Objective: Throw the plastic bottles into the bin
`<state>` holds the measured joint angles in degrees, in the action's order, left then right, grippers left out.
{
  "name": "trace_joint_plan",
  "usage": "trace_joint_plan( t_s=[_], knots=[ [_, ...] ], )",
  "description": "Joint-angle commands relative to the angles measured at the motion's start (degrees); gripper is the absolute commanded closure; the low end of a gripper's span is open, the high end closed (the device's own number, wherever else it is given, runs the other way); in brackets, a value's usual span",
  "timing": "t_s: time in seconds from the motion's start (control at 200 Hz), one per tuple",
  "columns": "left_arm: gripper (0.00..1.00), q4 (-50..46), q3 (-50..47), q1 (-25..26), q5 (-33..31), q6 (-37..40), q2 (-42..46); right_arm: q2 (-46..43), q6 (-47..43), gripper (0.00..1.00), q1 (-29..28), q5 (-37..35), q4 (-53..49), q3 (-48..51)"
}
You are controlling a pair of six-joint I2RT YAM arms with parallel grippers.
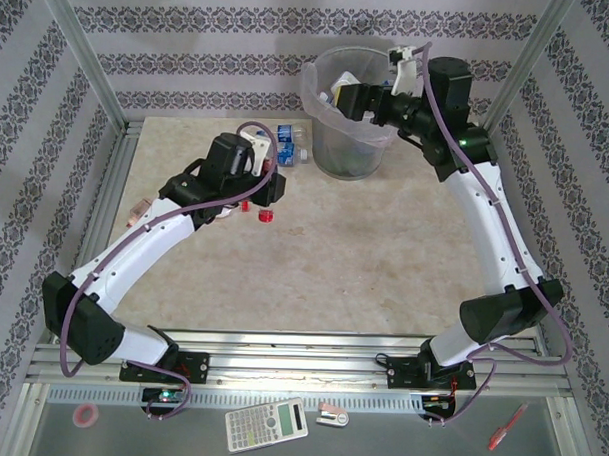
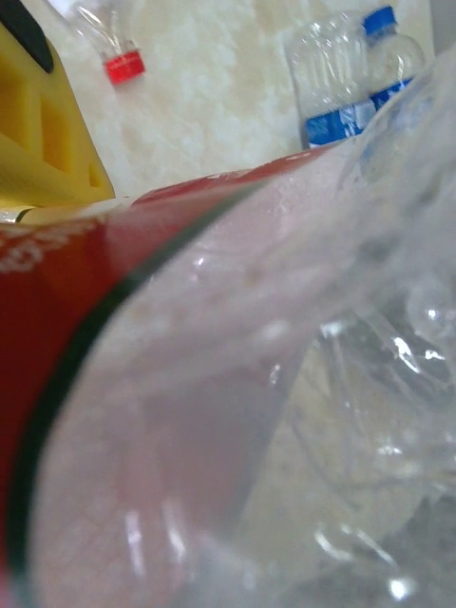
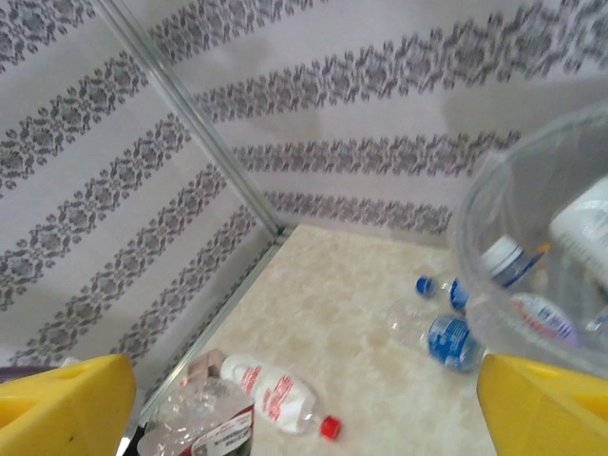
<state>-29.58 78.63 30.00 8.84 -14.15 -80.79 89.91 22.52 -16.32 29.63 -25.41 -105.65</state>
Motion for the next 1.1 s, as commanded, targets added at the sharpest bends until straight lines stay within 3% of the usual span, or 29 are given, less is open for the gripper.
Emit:
trace_joint_plan(
  t_s=[0.0, 0.275, 0.634, 0.869, 1.094],
  knots=[
    [0.59, 3.0, 2.3, 1.6, 1.4, 3.0, -1.2, 0.0, 3.7, 0.08, -1.1, 2.9, -1.4, 1.8],
    [0.6, 6.6, 3.0, 3.3, 7.6, 3.3, -0.7, 0.1, 5.8, 0.11, -1.4, 8.8, -1.2, 5.6],
    [0.6, 16.0, 7.6, 4.3, 0.9, 2.8, -1.1, -5.4, 1.8, 0.09, 0.9, 4.6, -1.5, 8.1],
    [0.6, 22.0, 19.1, 4.3, -2.2, 6.2, -7.5, -10.2, 0.6, 0.07, 3.7, 0.8, -1.0, 10.2],
    [0.59, 9.7, 34.8, 4.1, -3.0, 5.8, -17.2, -12.9, 1.0, 0.07, 6.1, 0.3, -1.3, 11.8]
  ],
)
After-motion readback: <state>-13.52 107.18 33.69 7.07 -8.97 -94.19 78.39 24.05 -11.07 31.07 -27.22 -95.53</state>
